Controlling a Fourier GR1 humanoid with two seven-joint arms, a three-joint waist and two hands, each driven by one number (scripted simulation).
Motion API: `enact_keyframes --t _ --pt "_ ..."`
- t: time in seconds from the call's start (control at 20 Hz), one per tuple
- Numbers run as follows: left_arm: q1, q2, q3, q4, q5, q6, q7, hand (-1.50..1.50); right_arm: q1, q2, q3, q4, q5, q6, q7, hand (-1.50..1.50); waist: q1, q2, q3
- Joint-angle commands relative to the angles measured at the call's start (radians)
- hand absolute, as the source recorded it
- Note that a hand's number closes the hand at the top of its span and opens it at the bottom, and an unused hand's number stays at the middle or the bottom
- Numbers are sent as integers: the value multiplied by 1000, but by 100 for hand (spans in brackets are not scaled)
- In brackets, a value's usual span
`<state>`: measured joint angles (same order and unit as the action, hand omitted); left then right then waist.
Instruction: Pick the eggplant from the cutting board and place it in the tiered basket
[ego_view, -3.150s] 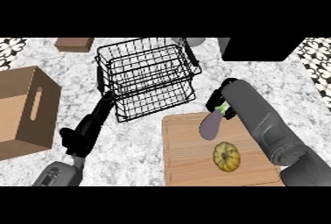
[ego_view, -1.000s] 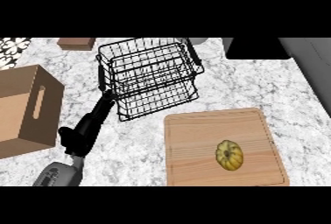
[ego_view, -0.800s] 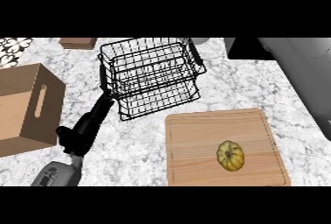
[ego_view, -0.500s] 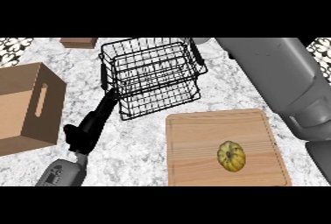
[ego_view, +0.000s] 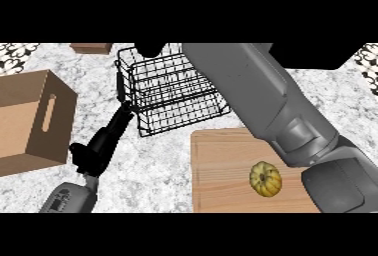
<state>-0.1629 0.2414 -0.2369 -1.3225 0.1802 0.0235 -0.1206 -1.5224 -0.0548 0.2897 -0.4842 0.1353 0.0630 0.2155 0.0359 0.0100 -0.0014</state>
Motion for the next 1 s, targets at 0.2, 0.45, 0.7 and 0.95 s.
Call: enact_keyframes --t 0.2,0.45,0.7,0.95 --pt "-70 -37 3 57 -22 -4 21 0 -31 54 -39 74 -124 -10 1 150 19 4 -1" --pt "-28 -20 15 46 -20 -22 -21 0 4 54 -93 109 -261 76 188 150 17 -2 -1" --pt "-44 -1 31 26 -2 -55 29 0 -26 55 -143 127 -364 59 229 -150 15 -1 0" --pt "-21 -33 15 -3 -40 -1 44 0 16 55 -147 82 -348 -129 142 -150 -7 -7 1"
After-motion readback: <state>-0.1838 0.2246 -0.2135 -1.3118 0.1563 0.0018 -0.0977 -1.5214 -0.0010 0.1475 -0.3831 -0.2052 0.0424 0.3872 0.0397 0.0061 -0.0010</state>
